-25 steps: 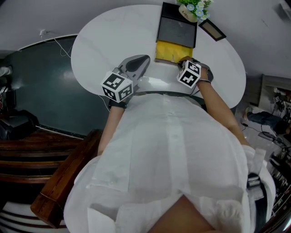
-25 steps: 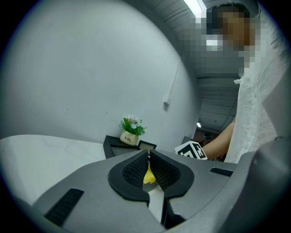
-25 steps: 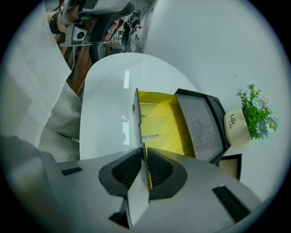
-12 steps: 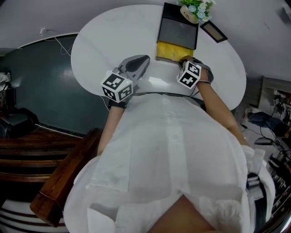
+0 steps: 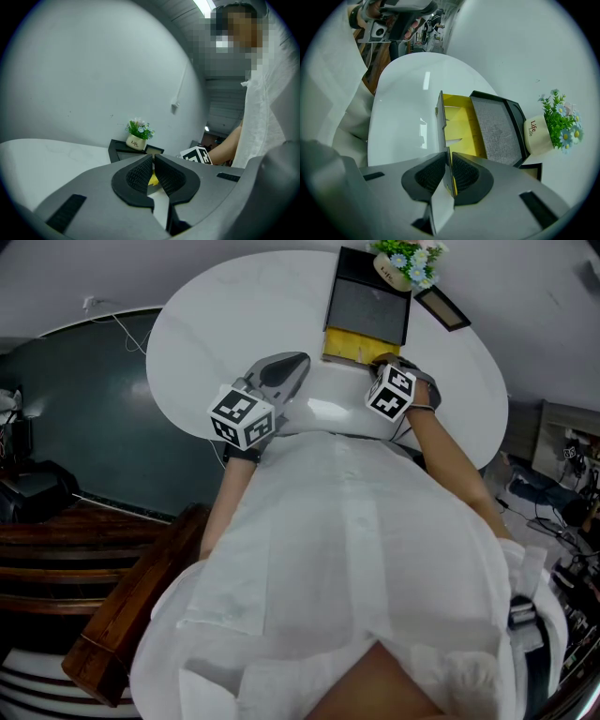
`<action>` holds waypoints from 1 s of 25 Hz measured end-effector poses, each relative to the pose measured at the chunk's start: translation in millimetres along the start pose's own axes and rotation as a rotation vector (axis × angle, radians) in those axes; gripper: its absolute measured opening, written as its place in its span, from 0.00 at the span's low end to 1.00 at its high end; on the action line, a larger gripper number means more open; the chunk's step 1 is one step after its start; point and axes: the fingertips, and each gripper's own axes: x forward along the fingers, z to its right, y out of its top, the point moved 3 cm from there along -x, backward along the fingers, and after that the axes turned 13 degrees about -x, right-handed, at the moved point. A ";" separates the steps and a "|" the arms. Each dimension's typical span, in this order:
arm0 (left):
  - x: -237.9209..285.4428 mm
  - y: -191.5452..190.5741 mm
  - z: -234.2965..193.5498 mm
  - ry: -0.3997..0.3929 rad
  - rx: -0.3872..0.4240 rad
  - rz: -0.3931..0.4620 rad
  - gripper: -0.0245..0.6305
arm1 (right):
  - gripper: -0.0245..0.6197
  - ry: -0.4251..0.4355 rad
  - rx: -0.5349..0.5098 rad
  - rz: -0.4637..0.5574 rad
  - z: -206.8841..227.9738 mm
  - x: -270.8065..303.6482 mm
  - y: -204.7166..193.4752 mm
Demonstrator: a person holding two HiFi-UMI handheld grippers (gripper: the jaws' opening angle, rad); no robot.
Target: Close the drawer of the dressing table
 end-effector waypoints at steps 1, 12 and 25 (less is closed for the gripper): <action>0.3 0.6 -0.2 0.000 0.000 0.000 0.08 | 0.08 -0.001 -0.001 -0.001 1.3 -0.1 -0.1; 6.7 2.9 -3.4 -0.002 -0.005 -0.015 0.08 | 0.08 -0.018 -0.009 -0.009 17.4 5.2 -2.2; 12.6 1.4 -5.9 -0.011 -0.007 -0.033 0.08 | 0.27 -0.133 -0.032 -0.041 34.9 6.5 -6.4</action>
